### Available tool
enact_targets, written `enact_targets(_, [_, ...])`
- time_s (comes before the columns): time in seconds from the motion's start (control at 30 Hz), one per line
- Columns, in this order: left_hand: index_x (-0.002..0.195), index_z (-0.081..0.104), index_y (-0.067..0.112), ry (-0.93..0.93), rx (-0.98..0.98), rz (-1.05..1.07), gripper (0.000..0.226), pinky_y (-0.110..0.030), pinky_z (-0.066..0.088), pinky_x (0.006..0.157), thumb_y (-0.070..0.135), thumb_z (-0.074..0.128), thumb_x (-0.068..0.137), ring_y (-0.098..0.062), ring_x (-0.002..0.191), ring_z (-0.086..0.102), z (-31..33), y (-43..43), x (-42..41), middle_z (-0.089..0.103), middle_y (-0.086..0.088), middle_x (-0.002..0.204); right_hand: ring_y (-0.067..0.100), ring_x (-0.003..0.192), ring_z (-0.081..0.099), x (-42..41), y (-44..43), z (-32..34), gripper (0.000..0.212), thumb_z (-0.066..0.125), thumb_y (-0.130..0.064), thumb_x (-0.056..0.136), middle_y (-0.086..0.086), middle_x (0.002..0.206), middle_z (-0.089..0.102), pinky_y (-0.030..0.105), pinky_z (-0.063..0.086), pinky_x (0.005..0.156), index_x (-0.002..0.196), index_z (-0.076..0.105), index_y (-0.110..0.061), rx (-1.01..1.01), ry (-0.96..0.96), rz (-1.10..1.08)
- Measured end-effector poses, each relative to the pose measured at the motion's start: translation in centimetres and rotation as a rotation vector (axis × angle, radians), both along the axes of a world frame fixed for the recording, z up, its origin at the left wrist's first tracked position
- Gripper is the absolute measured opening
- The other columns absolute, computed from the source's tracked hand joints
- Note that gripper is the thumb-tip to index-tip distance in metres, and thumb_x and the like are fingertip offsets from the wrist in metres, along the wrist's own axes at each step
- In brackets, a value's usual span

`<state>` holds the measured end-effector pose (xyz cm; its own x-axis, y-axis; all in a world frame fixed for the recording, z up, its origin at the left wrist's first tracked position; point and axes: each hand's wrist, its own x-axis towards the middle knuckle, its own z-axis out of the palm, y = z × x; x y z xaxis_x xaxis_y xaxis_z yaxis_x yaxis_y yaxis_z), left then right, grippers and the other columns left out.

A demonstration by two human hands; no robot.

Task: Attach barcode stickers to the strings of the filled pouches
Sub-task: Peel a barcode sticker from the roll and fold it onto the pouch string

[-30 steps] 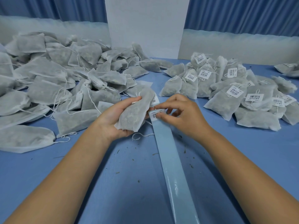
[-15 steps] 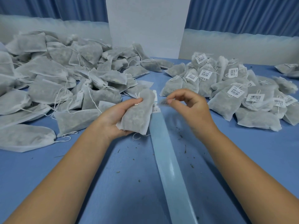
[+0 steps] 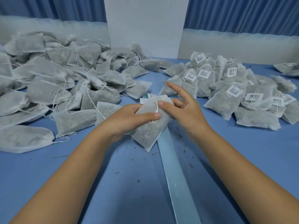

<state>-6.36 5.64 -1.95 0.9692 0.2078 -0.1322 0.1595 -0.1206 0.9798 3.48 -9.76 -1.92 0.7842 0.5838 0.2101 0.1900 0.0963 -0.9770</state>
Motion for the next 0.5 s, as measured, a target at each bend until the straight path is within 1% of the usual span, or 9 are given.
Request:
enact_targets(0.07, [0.094, 0.076, 0.021, 0.000, -0.001, -0.003, 0.014, -0.027, 0.053, 0.074, 0.029, 0.079, 0.083, -0.017, 0.089, 0.073, 0.0, 0.2, -0.1, 0.077, -0.001, 0.097, 0.008, 0.078, 0.069, 0.3, -0.1, 0.0, 0.060, 0.076, -0.015, 0.083, 0.001, 0.091, 0.076, 0.016, 0.051, 0.068, 0.135, 0.052, -0.035, 0.030, 0.054, -0.007])
enact_targets(0.1, [0.094, 0.076, 0.021, 0.004, 0.006, -0.010, 0.016, -0.032, 0.051, 0.075, 0.029, 0.080, 0.081, -0.019, 0.089, 0.073, 0.0, 0.3, -0.2, 0.077, -0.004, 0.098, 0.010, 0.082, 0.070, 0.5, -0.1, -0.1, 0.060, 0.076, -0.015, 0.083, 0.001, 0.092, 0.076, 0.020, 0.053, 0.072, 0.134, 0.053, -0.035, 0.040, 0.081, -0.007])
enact_targets(0.17, [0.091, 0.076, 0.021, 0.012, 0.011, -0.007, 0.016, -0.035, 0.050, 0.073, 0.029, 0.082, 0.079, -0.020, 0.085, 0.072, -0.1, 0.5, -0.3, 0.077, -0.007, 0.096, 0.012, 0.085, 0.069, 0.5, 0.0, -0.1, 0.058, 0.077, -0.015, 0.083, 0.001, 0.092, 0.075, 0.025, 0.055, 0.078, 0.133, 0.055, -0.035, 0.041, 0.099, -0.020])
enact_targets(0.2, [0.090, 0.076, 0.021, 0.013, 0.009, 0.004, 0.013, -0.032, 0.051, 0.071, 0.028, 0.081, 0.080, -0.018, 0.082, 0.072, -0.1, 0.6, -0.3, 0.077, -0.006, 0.094, 0.010, 0.083, 0.066, 0.5, 0.1, 0.0, 0.055, 0.077, -0.017, 0.083, 0.000, 0.088, 0.072, 0.022, 0.054, 0.076, 0.131, 0.057, -0.035, 0.034, 0.087, -0.040])
enact_targets(0.27, [0.089, 0.075, 0.020, 0.021, 0.005, 0.041, 0.011, -0.025, 0.052, 0.063, 0.026, 0.079, 0.082, -0.014, 0.079, 0.072, -0.1, 0.7, -0.1, 0.077, -0.001, 0.089, 0.006, 0.075, 0.055, 0.4, 0.2, 0.2, 0.043, 0.076, -0.021, 0.083, -0.006, 0.077, 0.059, 0.014, 0.048, 0.068, 0.121, 0.064, -0.036, 0.037, 0.056, -0.103])
enact_targets(0.33, [0.092, 0.074, 0.018, 0.030, 0.005, 0.098, 0.015, -0.019, 0.052, 0.059, 0.028, 0.080, 0.080, -0.011, 0.077, 0.072, -0.1, 0.7, 0.0, 0.077, 0.002, 0.087, 0.004, 0.072, 0.049, 0.3, 0.0, 0.6, 0.026, 0.075, -0.023, 0.085, -0.006, 0.078, 0.052, 0.013, 0.045, 0.065, 0.108, 0.071, -0.035, 0.066, 0.041, -0.148])
enact_targets(0.4, [0.092, 0.074, 0.018, 0.026, 0.013, 0.172, 0.018, -0.018, 0.051, 0.058, 0.029, 0.081, 0.079, -0.008, 0.074, 0.071, -0.2, 0.7, 0.2, 0.077, 0.004, 0.083, 0.000, 0.065, 0.048, 0.2, -0.2, 0.8, 0.012, 0.074, -0.022, 0.086, -0.008, 0.076, 0.057, 0.014, 0.043, 0.062, 0.094, 0.074, -0.030, 0.087, 0.038, -0.152])
enact_targets(0.43, [0.092, 0.073, 0.018, 0.023, 0.014, 0.202, 0.019, -0.020, 0.051, 0.059, 0.029, 0.081, 0.079, -0.008, 0.072, 0.071, -0.3, 0.7, 0.2, 0.076, 0.005, 0.082, -0.002, 0.061, 0.049, 0.2, -0.2, 0.9, 0.007, 0.073, -0.021, 0.086, -0.013, 0.071, 0.061, 0.014, 0.042, 0.060, 0.088, 0.074, -0.028, 0.079, 0.035, -0.144])
enact_targets(0.5, [0.095, 0.073, 0.016, 0.023, 0.018, 0.232, 0.021, -0.024, 0.051, 0.065, 0.028, 0.081, 0.079, -0.011, 0.073, 0.070, -0.4, 0.7, 0.3, 0.076, 0.002, 0.084, -0.005, 0.056, 0.051, 0.0, -0.1, 0.9, 0.007, 0.072, -0.019, 0.086, -0.020, 0.061, 0.062, 0.010, 0.041, 0.056, 0.082, 0.074, -0.024, 0.033, 0.034, -0.108])
